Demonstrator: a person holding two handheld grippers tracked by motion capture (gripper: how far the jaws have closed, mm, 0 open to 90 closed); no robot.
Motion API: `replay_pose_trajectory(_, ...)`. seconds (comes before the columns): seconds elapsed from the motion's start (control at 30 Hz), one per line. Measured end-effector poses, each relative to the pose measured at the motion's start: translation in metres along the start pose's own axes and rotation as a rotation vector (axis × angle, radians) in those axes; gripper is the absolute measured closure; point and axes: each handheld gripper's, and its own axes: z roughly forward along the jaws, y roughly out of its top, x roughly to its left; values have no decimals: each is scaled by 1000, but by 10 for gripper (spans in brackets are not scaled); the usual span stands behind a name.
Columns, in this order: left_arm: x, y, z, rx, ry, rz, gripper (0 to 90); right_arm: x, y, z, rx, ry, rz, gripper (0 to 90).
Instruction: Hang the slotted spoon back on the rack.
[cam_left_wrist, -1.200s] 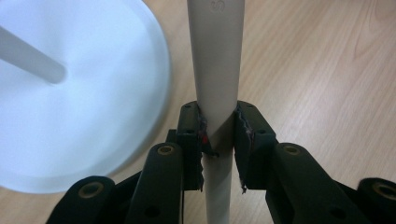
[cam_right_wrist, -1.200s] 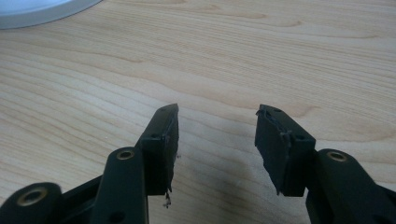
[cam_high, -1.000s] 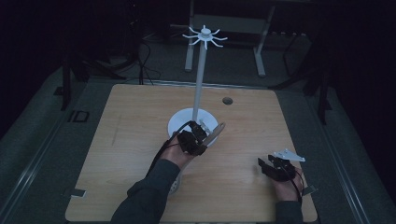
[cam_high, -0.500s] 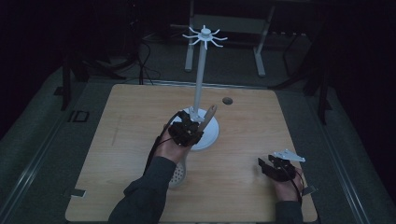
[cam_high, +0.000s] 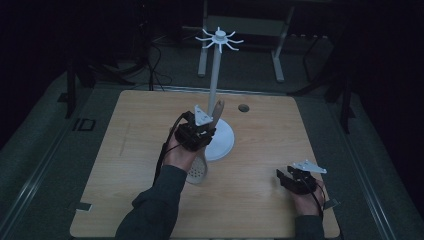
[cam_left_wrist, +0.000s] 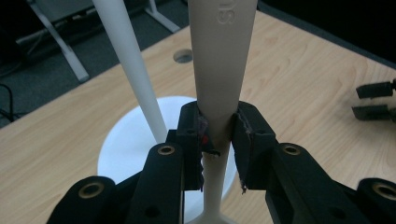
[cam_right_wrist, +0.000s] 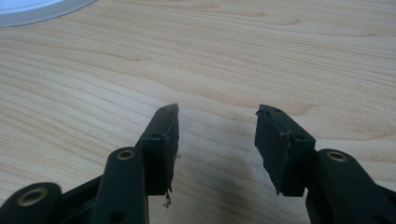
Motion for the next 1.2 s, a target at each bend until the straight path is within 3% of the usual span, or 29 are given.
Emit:
replay_pose_trajectory(0.53,6,17,-10,-68,35,15,740,-2,0,0,-1,-3,6,493)
replay_pose_trajectory(0.97,9,30,-17,-119,51,-7,740,-2,0,0,-1,-5,5,493)
replay_pose_trajectory(1.2,8,35,-20,-151,80,-20,740,-3,-1,0,-3,-6,2,492)
